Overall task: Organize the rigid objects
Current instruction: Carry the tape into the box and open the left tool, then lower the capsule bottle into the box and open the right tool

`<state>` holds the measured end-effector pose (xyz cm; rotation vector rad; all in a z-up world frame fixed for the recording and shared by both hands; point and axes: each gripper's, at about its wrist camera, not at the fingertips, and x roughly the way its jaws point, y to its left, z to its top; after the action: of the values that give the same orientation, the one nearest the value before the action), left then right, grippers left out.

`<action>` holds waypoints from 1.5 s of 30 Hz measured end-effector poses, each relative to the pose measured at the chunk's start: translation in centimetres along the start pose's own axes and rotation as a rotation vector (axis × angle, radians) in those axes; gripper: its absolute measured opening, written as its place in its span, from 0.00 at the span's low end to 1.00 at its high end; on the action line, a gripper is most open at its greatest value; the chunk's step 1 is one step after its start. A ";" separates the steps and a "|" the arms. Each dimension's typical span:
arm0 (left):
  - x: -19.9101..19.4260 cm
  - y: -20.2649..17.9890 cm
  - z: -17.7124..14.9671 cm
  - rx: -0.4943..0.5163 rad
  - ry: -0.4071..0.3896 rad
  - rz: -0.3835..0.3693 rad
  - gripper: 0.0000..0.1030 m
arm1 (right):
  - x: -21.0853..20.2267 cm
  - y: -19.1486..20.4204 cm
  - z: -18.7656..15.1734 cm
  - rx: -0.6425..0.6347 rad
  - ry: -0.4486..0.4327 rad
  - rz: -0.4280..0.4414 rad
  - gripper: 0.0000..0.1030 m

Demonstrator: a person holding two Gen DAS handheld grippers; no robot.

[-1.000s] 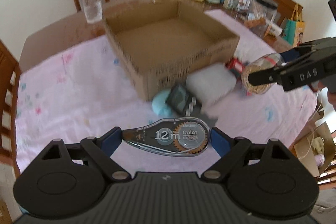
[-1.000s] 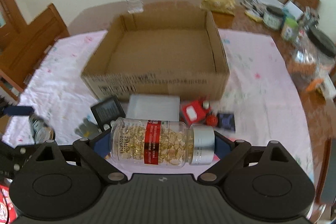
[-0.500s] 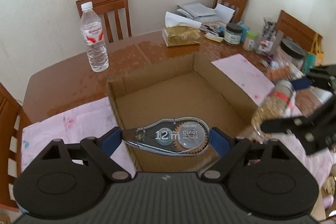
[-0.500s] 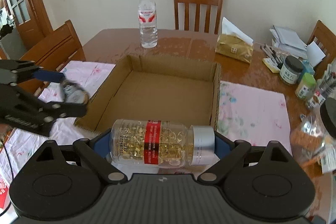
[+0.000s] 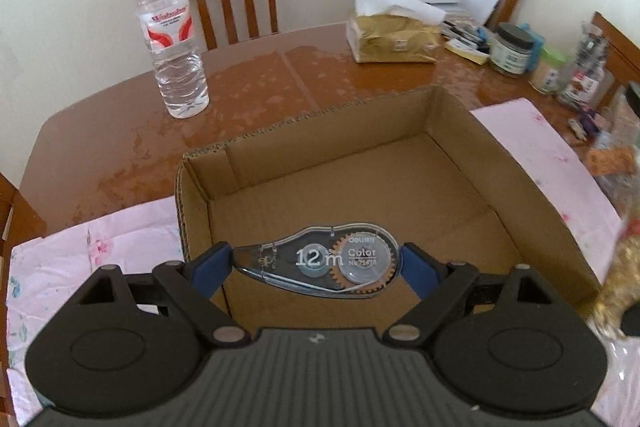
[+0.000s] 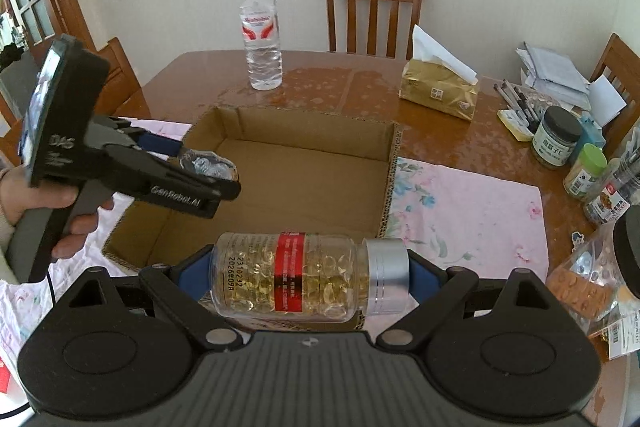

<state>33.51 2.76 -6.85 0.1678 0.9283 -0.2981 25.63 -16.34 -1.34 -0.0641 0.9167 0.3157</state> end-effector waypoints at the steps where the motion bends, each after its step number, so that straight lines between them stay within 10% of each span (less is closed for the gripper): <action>1: 0.4 0.2 0.3 -0.014 0.000 0.001 0.87 | 0.3 -0.2 0.1 0.004 0.003 0.003 0.94; 26: -11.6 4.4 -5.3 -0.208 -0.199 0.167 0.99 | 7.2 0.5 6.5 -0.070 0.020 0.019 0.94; 45: -13.1 3.3 -11.9 -0.155 -0.153 0.170 0.99 | 3.4 2.6 5.0 -0.041 -0.064 -0.032 1.00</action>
<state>18.18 11.49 -3.30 0.0792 0.7766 -0.0802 30.61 -12.13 -0.79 -0.1058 0.8449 0.3055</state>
